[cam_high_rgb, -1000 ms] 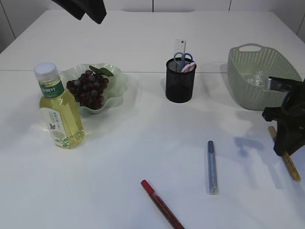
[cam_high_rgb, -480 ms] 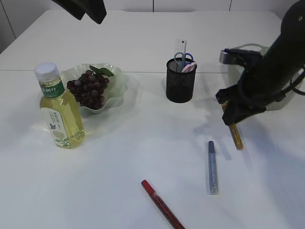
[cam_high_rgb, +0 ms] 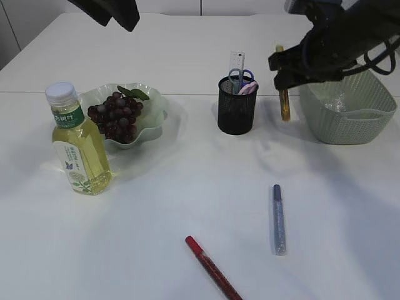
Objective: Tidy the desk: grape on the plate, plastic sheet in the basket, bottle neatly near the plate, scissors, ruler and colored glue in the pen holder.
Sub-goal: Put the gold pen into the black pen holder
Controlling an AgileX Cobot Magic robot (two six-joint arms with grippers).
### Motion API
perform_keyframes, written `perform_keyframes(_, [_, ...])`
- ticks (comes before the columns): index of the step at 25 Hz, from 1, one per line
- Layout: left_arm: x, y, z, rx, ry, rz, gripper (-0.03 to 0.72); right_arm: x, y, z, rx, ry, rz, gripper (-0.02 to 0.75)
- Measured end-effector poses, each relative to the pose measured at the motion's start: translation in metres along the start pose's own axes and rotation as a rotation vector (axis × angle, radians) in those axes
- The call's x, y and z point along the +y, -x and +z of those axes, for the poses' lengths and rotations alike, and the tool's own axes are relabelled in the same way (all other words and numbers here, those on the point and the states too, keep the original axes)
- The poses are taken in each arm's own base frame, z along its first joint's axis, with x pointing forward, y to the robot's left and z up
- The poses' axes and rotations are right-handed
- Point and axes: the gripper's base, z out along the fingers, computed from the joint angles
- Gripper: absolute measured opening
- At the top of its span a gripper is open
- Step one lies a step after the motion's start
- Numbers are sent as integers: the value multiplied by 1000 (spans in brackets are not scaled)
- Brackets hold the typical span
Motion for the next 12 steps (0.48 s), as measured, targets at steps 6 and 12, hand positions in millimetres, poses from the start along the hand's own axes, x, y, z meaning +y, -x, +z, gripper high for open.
perform_keyframes(6, [0,0,0,0,0,0,298,-2,29,-7,-265,-39,15,149])
perform_keyframes(12, [0,0,0,0,0,0,298,1,52,-12,-505,-114,21,149])
